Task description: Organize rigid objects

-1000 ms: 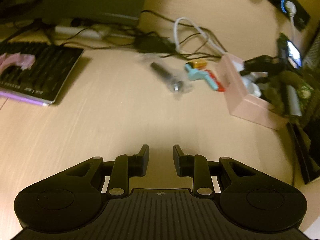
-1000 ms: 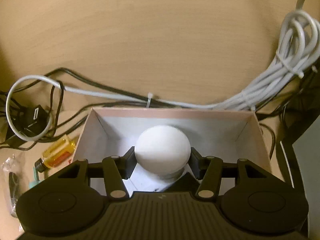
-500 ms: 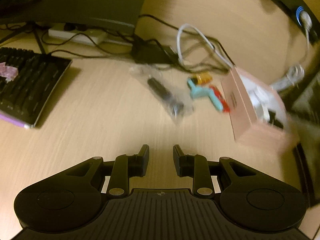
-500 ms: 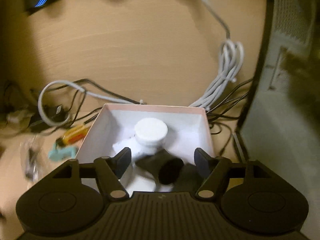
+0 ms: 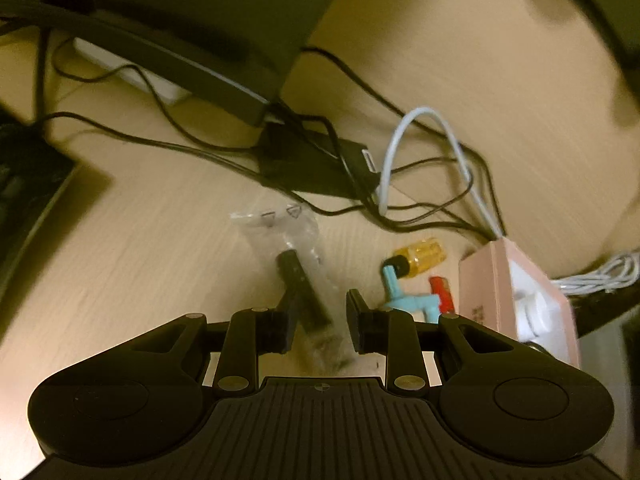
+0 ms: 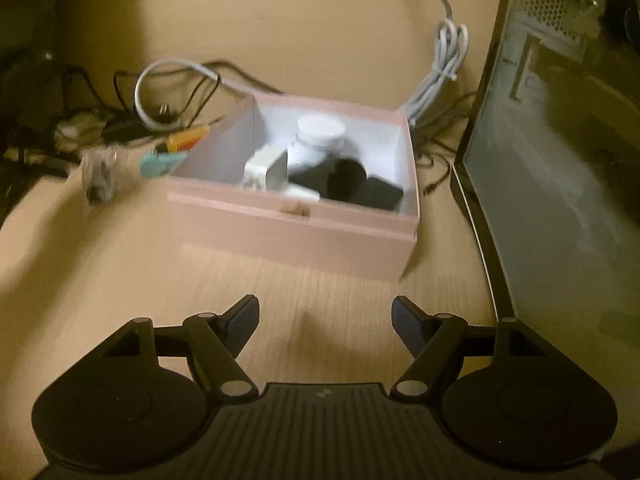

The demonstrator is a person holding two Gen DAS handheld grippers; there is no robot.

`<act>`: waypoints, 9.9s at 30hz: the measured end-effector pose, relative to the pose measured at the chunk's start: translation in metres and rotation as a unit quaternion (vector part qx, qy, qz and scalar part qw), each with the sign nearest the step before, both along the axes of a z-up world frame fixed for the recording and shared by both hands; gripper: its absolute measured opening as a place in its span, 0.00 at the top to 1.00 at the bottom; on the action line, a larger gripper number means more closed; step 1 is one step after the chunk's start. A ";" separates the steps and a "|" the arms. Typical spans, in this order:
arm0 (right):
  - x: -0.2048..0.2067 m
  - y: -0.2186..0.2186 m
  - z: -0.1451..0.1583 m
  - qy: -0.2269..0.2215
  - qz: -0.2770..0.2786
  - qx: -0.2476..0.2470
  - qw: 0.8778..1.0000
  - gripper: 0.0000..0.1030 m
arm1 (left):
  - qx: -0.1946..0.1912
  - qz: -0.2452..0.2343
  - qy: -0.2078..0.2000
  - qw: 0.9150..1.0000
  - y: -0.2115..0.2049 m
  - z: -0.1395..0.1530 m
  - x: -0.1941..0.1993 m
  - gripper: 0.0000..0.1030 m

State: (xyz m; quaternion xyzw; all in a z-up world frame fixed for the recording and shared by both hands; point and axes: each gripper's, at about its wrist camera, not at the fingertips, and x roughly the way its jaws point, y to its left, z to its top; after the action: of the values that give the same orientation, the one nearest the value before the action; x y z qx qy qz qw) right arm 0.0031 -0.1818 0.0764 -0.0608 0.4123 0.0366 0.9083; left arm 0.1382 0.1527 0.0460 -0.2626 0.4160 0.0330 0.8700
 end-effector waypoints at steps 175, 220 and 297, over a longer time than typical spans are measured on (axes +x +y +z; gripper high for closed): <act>0.020 0.030 -0.038 -0.013 -0.027 0.083 0.996 0.19 | 0.181 -0.211 -0.054 0.959 -0.108 -0.021 -0.154 0.74; 0.078 -0.026 0.103 -0.137 0.001 0.083 0.987 0.75 | 0.001 -0.255 -0.123 0.959 -0.183 0.079 0.036 0.77; -0.022 0.054 -0.022 0.018 0.069 0.044 0.996 0.35 | 0.003 -0.264 0.012 0.965 -0.098 -0.023 -0.062 0.82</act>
State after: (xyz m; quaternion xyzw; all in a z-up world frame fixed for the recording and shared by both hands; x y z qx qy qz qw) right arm -0.0192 -0.1280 0.0542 -0.0483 0.4217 0.1185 0.8977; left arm 0.0761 0.0548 0.0235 -0.1404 0.4808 -0.1929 0.8438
